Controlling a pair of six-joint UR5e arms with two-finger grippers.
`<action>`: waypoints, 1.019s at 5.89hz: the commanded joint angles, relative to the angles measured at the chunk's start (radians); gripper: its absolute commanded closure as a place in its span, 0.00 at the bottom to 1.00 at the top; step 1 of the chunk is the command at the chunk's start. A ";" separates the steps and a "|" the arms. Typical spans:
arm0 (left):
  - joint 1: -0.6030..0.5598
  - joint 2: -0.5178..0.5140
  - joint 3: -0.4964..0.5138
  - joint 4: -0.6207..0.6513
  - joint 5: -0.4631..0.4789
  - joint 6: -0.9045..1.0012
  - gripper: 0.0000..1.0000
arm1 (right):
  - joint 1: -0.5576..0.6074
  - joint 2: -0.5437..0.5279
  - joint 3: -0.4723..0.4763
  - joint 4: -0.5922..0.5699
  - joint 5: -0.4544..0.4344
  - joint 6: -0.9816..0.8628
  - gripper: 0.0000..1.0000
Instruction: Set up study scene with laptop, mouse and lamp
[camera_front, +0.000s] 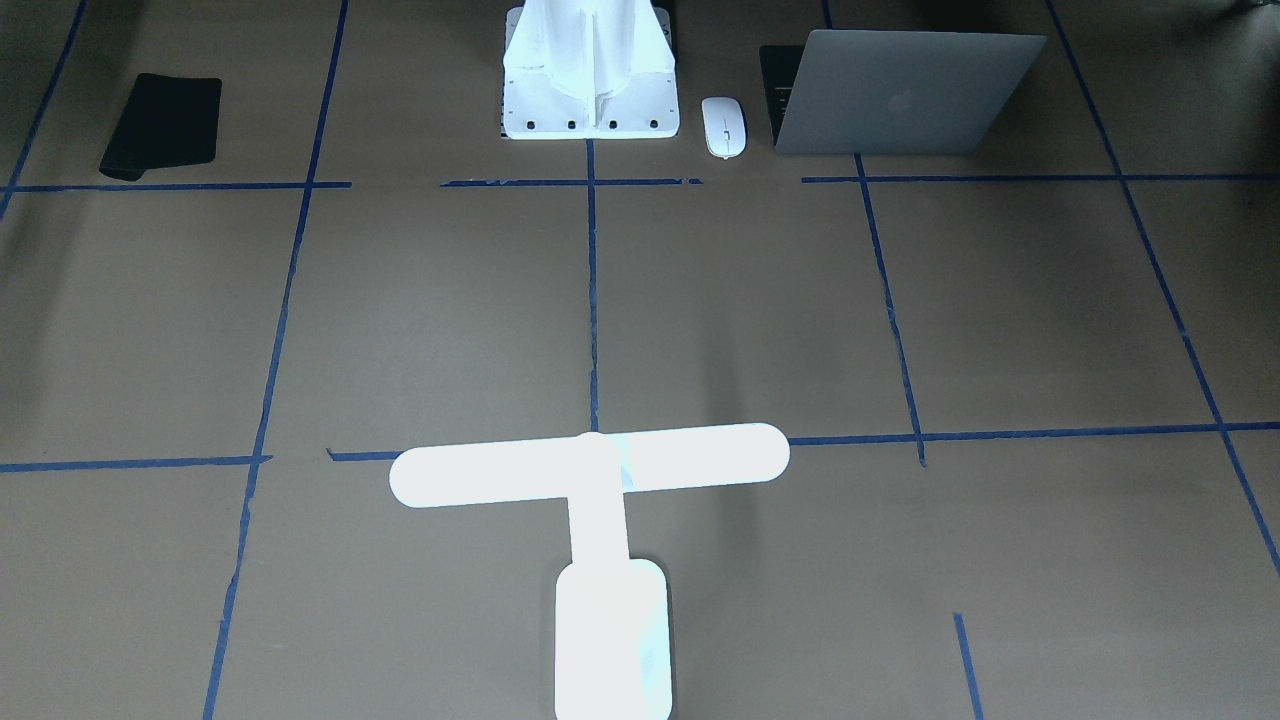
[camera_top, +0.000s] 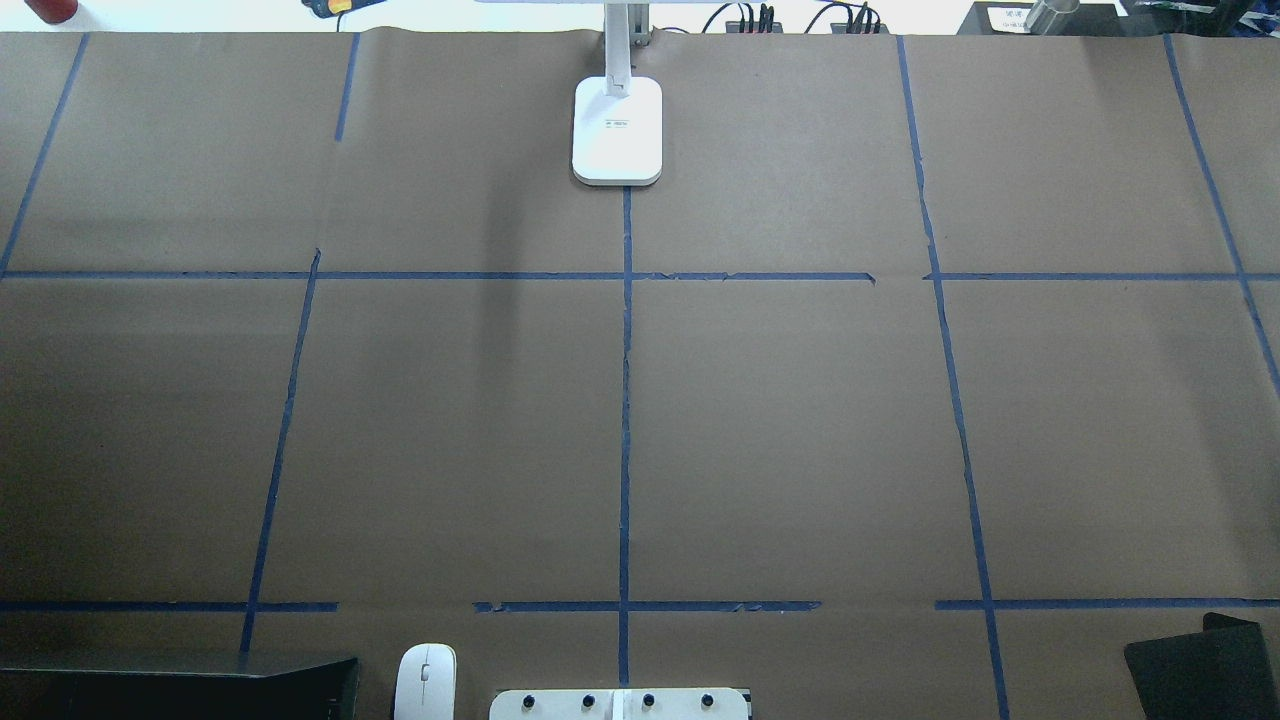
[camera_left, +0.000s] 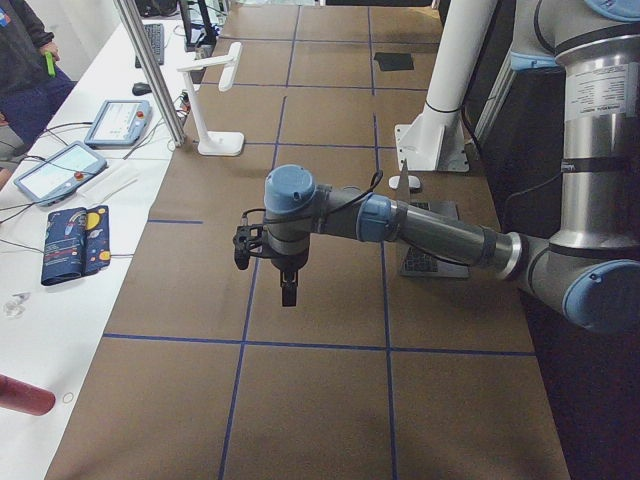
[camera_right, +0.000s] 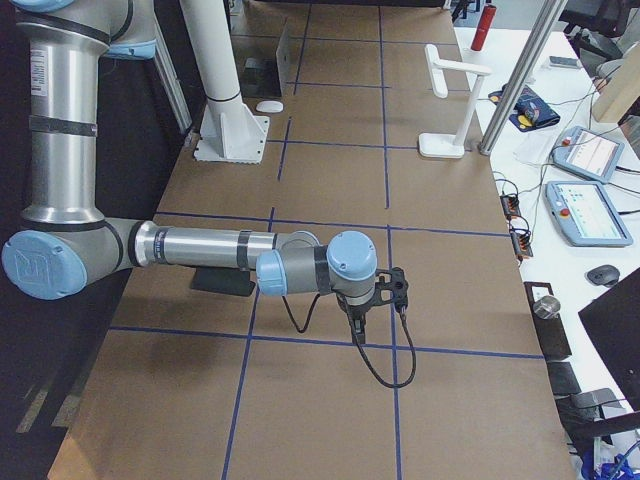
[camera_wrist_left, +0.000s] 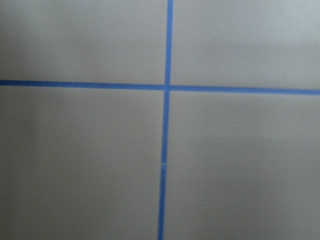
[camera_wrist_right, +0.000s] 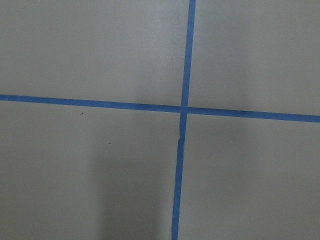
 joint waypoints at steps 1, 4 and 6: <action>0.084 0.058 -0.241 0.135 -0.007 -0.284 0.00 | 0.000 0.001 -0.005 0.000 0.014 0.001 0.00; 0.377 0.094 -0.477 0.131 0.013 -0.879 0.00 | 0.000 -0.012 -0.015 0.006 0.033 0.001 0.00; 0.603 0.091 -0.531 0.049 0.187 -1.286 0.00 | 0.000 -0.016 -0.026 0.008 0.057 0.003 0.00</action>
